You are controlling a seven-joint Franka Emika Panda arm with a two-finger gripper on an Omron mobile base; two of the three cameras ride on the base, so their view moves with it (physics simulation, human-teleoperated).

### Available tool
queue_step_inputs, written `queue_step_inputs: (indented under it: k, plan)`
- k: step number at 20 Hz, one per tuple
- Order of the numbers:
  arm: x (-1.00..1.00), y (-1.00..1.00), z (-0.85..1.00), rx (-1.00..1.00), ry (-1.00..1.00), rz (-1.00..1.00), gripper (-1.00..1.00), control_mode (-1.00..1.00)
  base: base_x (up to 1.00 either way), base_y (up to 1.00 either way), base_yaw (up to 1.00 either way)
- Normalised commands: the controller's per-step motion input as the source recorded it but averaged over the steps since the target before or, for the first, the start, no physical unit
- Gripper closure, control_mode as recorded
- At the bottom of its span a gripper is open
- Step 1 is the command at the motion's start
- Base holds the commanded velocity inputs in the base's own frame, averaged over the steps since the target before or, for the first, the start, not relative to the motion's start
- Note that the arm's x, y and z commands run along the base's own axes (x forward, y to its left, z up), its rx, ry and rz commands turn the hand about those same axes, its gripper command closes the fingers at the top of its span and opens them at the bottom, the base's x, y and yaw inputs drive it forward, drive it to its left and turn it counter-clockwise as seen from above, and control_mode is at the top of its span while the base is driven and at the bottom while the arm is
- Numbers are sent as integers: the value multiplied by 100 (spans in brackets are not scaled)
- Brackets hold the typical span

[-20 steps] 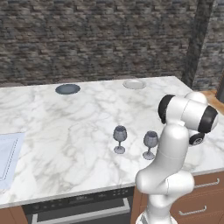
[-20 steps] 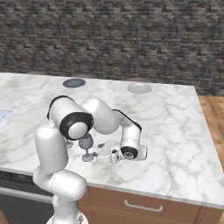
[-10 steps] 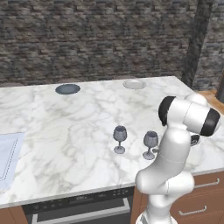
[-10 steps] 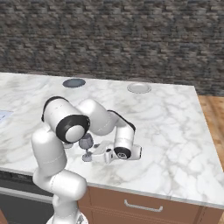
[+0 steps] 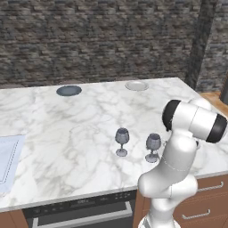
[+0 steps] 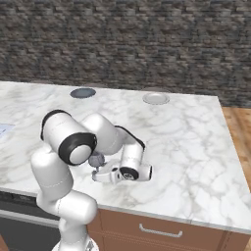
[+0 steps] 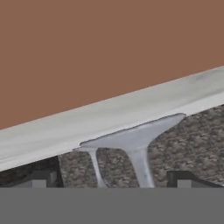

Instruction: Retrieve the wine glasses from the counter and place one next to each plate.

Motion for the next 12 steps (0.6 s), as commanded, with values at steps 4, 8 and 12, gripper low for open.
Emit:
queue_step_inputs:
  k: [4, 8, 12]
  plan:
    - [0, 14, 0, 0, 0, -6, 100, -100, 0, 0, 0]
    - [-4, 0, 1, 0, 0, -6, 100, -100, 0, 0, 0]
    - [-23, 0, 22, 0, 0, -6, 100, -100, 0, 0, 0]
